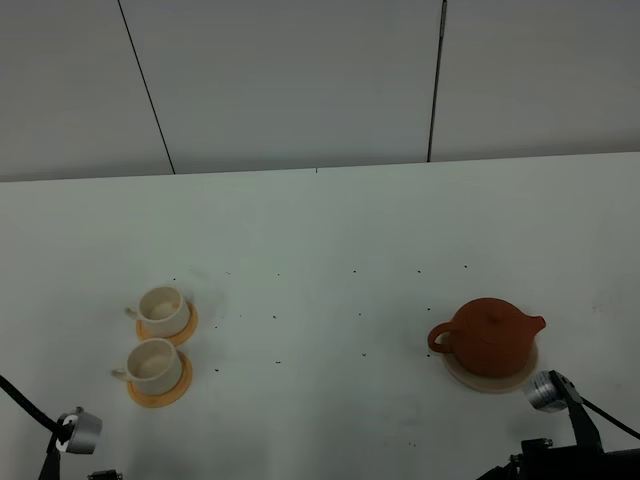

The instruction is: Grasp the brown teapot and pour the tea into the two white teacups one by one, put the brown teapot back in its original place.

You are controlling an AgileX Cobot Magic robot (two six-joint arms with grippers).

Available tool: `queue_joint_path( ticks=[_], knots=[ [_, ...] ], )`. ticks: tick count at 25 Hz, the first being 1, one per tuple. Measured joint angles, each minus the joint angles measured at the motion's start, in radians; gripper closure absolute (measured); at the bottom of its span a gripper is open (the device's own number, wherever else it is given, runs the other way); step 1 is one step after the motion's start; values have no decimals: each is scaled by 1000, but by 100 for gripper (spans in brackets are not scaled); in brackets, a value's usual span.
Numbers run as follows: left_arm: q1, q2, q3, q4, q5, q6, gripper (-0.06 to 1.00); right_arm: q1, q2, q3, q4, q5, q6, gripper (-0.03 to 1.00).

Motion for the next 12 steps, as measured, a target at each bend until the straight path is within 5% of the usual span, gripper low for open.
queue_joint_path(
  ticks=[12],
  knots=[
    [0,0,0,0,0,0,43,0,0,0,0,-1,0,56]
  ],
)
